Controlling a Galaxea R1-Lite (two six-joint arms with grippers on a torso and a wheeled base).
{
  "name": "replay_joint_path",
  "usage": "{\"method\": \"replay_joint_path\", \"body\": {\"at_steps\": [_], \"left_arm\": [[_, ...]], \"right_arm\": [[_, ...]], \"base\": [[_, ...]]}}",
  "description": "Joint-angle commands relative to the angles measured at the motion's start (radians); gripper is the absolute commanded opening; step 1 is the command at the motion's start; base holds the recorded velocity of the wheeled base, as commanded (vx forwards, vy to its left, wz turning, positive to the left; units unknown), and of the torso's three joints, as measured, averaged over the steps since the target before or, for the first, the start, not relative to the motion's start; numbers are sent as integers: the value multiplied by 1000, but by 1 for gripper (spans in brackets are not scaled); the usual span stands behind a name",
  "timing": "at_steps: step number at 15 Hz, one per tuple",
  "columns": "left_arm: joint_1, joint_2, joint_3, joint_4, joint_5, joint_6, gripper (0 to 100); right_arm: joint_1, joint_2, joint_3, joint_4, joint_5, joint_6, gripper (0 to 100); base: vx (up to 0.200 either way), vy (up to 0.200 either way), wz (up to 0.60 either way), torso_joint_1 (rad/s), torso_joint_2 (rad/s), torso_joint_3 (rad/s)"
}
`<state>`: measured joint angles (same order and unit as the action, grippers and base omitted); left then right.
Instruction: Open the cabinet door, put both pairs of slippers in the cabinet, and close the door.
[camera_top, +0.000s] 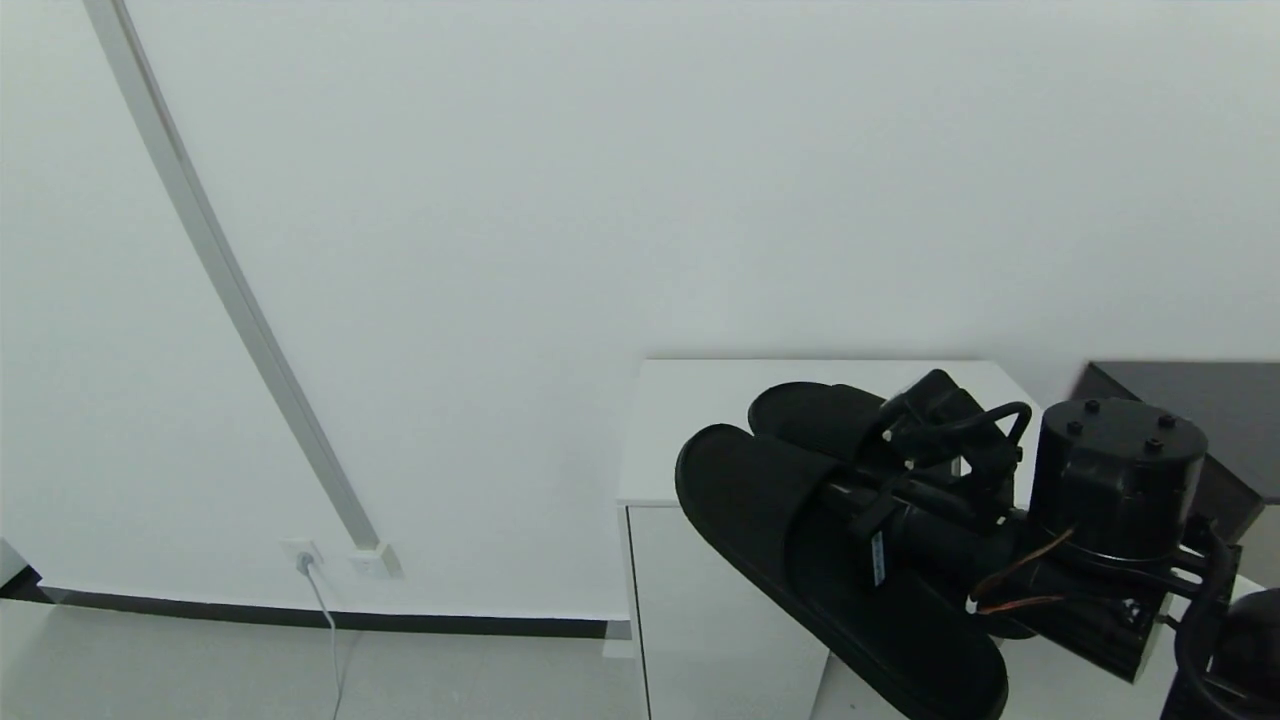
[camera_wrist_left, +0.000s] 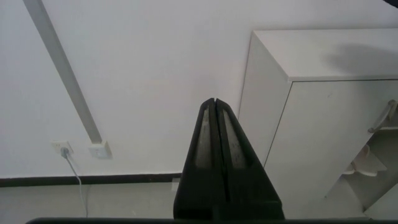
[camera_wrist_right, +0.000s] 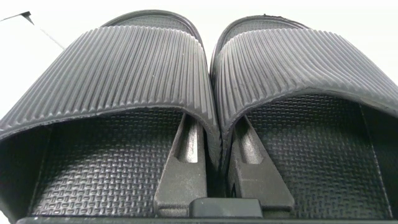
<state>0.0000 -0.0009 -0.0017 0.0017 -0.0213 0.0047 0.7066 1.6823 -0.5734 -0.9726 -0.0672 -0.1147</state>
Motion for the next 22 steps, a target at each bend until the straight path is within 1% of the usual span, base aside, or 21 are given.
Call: {"method": "replay_joint_path", "body": {"at_steps": [1, 2, 10, 12, 14, 19, 22], "left_arm": [[0, 1, 0, 0, 0, 0, 0], [0, 1, 0, 0, 0, 0, 0], [0, 1, 0, 0, 0, 1, 0], [0, 1, 0, 0, 0, 1, 0], [0, 1, 0, 0, 0, 1, 0], [0, 1, 0, 0, 0, 5, 0], [0, 1, 0, 0, 0, 5, 0]], "right_arm": [[1, 11, 0, -2, 0, 0, 0], [1, 11, 1, -2, 0, 0, 0], [10, 28, 21, -5, 7, 3, 0], [7, 45, 23, -20, 58, 4, 0], [8, 51, 29, -32, 73, 4, 0], [8, 57, 29, -32, 75, 4, 0], [8, 69, 29, -32, 73, 7, 0]], "base": [[-200, 0, 0, 7, 2, 2], [-200, 0, 0, -2, 2, 2], [0, 0, 0, 0, 0, 0], [0, 0, 0, 0, 0, 0], [0, 0, 0, 0, 0, 0], [0, 0, 0, 0, 0, 0], [0, -200, 0, -1, 2, 4]]}}
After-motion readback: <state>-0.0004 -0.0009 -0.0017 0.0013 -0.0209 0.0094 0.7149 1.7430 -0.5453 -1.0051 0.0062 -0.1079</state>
